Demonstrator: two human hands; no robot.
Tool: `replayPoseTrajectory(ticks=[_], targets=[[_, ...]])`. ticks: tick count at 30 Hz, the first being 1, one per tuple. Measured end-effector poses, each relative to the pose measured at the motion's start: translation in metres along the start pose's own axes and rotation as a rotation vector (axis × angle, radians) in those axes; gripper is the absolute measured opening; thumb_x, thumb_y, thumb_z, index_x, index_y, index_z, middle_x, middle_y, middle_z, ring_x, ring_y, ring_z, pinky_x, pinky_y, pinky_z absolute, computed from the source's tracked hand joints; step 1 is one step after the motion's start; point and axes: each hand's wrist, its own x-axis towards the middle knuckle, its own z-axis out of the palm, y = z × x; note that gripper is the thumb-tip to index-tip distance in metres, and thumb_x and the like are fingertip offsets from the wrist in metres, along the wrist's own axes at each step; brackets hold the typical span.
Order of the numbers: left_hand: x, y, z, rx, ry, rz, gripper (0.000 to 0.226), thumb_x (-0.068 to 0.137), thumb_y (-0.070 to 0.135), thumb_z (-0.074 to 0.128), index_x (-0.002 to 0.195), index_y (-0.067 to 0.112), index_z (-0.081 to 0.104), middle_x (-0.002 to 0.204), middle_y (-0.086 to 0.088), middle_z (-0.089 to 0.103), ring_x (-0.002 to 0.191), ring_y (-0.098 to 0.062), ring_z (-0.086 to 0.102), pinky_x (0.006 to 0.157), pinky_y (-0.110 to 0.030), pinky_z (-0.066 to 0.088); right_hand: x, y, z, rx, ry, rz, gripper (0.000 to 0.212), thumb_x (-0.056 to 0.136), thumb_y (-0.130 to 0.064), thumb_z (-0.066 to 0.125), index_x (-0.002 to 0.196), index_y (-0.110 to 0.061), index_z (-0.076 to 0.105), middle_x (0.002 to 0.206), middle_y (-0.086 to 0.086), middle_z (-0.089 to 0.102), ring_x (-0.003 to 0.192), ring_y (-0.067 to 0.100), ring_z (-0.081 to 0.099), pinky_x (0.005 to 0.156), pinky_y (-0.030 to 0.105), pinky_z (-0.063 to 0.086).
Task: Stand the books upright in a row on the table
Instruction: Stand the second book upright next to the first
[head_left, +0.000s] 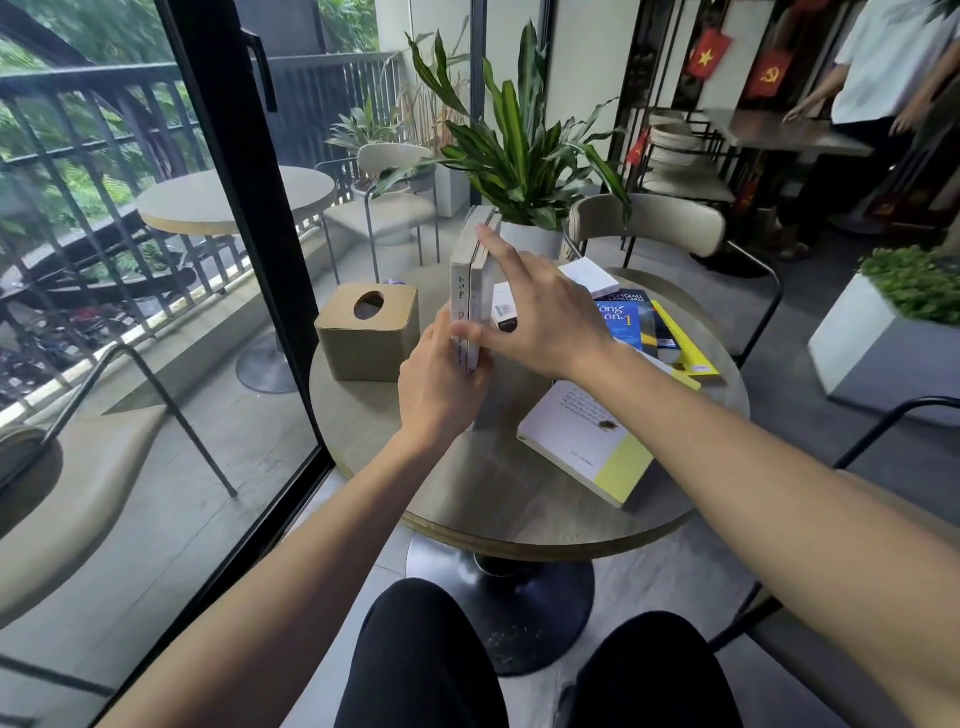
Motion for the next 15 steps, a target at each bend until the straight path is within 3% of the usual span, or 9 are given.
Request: replayPoseTrajectory(ticks=[3,6,9,12,15], targets=[[0.0,-0.001,0.0,-0.02,0.001,0.014,0.053,0.087,0.027,0.063,0.137,0.023,0.048,0.115,-0.004,0.067,0.1,-0.033,0.062,0.075,-0.038,0.047,-0.004,0.009,-0.002,0.053,-0.043,-0.021,0.1,0.079,-0.072,0.056,0.155,-0.027,0.009,0.136,0.01,0.051,0.125,0.028,0.046,0.085,0.046,0.049],[0.001,-0.001,-0.002,-0.011,-0.008,0.02,0.052,0.087,0.029,0.063,0.136,0.021,0.047,0.112,-0.007,0.066,0.097,-0.036,0.061,0.07,-0.036,0.041,-0.014,0.022,-0.005,-0.003,-0.06,-0.044,0.097,0.081,-0.072,0.054,0.155,-0.029,0.009,0.143,0.004,0.046,0.131,0.022,0.04,0.089,0.044,0.047],[0.001,0.002,-0.001,-0.016,-0.009,0.035,0.053,0.087,0.028,0.064,0.137,0.018,0.047,0.114,-0.009,0.066,0.098,-0.038,0.061,0.073,-0.04,0.048,-0.025,0.039,-0.006,-0.082,-0.1,-0.012,0.095,0.081,-0.073,0.052,0.155,-0.029,0.011,0.15,0.001,0.039,0.136,0.022,0.036,0.093,0.043,0.045],[0.001,0.004,0.001,-0.018,-0.007,0.027,0.051,0.088,0.024,0.06,0.137,0.016,0.046,0.116,-0.01,0.065,0.097,-0.038,0.061,0.074,-0.04,0.049,-0.033,0.055,-0.006,-0.191,-0.165,0.077,0.093,0.08,-0.074,0.05,0.154,-0.029,0.015,0.151,0.005,0.038,0.137,0.026,0.034,0.099,0.045,0.041],[0.001,0.003,0.001,-0.011,-0.009,0.028,0.052,0.089,0.024,0.06,0.138,0.016,0.045,0.117,-0.01,0.065,0.097,-0.037,0.06,0.074,-0.039,0.046,-0.038,0.068,-0.001,-0.298,-0.336,0.275,0.1,0.073,-0.082,0.044,0.153,-0.029,0.016,0.152,0.009,0.037,0.138,0.032,0.032,0.103,0.05,0.035]])
